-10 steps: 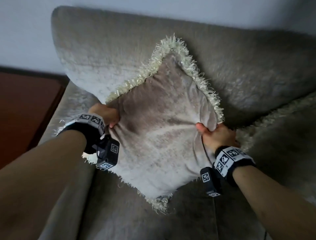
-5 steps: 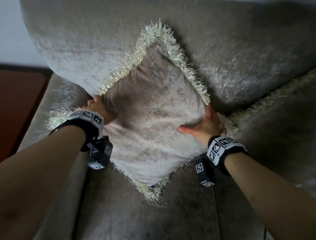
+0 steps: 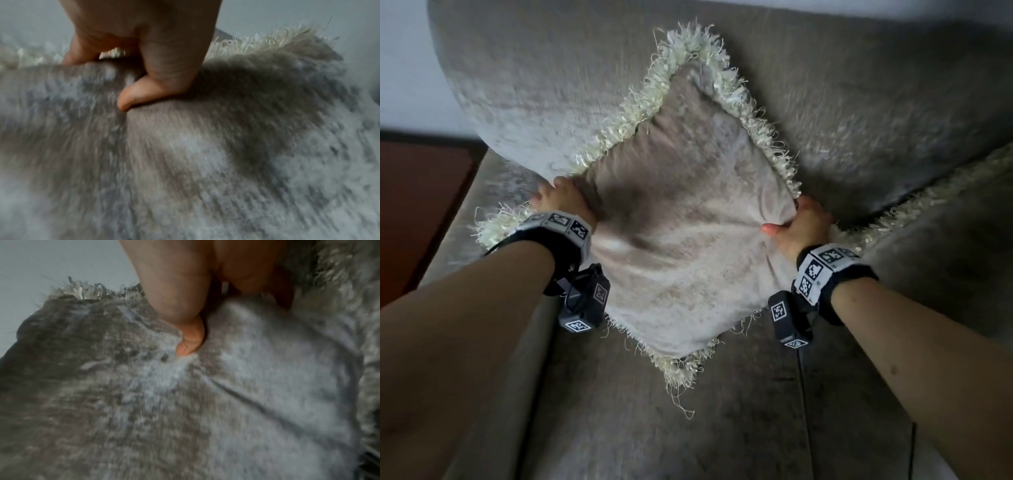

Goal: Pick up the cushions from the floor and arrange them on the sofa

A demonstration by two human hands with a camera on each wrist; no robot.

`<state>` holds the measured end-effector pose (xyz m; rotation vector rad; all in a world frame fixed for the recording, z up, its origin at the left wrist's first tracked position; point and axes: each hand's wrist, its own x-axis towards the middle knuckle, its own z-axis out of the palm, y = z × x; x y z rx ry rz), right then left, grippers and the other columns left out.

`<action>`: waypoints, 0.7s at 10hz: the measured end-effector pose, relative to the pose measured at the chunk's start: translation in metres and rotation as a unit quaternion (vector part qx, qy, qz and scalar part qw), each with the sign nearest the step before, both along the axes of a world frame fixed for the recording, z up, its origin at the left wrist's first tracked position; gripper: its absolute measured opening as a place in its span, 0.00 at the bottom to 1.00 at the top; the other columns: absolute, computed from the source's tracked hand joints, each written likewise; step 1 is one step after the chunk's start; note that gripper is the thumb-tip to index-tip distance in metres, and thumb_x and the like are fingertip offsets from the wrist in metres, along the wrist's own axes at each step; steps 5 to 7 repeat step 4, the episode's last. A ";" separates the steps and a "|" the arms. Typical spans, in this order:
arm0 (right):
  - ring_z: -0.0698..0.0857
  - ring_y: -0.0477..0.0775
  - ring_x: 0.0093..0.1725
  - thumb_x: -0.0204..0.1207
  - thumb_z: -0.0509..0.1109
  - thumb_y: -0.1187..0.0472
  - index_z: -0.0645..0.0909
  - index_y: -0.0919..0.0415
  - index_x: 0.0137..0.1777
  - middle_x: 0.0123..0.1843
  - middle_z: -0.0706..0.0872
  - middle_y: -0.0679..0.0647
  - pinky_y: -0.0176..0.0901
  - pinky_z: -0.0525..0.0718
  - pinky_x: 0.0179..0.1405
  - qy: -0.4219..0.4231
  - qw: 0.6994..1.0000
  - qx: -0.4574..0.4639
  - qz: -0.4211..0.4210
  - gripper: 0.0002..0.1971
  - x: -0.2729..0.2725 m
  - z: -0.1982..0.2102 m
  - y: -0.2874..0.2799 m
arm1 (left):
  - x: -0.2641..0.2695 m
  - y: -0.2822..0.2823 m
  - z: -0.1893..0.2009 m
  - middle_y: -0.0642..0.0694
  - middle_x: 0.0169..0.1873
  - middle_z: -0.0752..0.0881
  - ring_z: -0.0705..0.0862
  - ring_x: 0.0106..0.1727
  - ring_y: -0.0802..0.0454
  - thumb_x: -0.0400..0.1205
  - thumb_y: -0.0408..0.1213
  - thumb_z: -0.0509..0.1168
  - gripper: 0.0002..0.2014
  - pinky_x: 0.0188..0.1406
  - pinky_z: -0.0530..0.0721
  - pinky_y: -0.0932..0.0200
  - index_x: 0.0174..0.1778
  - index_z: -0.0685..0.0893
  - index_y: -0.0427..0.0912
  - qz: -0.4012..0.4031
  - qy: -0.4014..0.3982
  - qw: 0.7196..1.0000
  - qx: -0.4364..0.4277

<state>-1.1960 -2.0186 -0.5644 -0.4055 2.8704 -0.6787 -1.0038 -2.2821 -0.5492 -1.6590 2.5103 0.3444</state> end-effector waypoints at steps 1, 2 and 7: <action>0.66 0.67 0.79 0.71 0.79 0.48 0.64 0.62 0.81 0.78 0.70 0.64 0.61 0.67 0.78 -0.054 0.997 0.050 0.030 0.42 0.003 -0.008 0.005 | 0.008 0.004 -0.023 0.30 0.76 0.65 0.64 0.78 0.31 0.72 0.46 0.77 0.49 0.78 0.63 0.37 0.81 0.55 0.32 -0.001 -0.025 0.999 0.029; 0.55 0.61 0.85 0.75 0.75 0.47 0.50 0.54 0.87 0.86 0.57 0.57 0.70 0.61 0.80 -0.054 0.998 0.026 0.011 0.47 0.023 -0.014 0.013 | 0.021 0.018 -0.032 0.28 0.78 0.59 0.58 0.79 0.29 0.73 0.42 0.76 0.52 0.76 0.64 0.31 0.82 0.47 0.34 0.009 0.006 1.000 0.018; 0.54 0.65 0.85 0.78 0.72 0.46 0.49 0.56 0.87 0.86 0.54 0.59 0.69 0.64 0.79 -0.058 0.998 0.002 0.019 0.45 0.045 0.030 0.001 | 0.018 0.038 0.036 0.29 0.73 0.65 0.67 0.75 0.29 0.79 0.49 0.69 0.38 0.71 0.71 0.36 0.78 0.59 0.34 0.007 0.009 0.999 0.048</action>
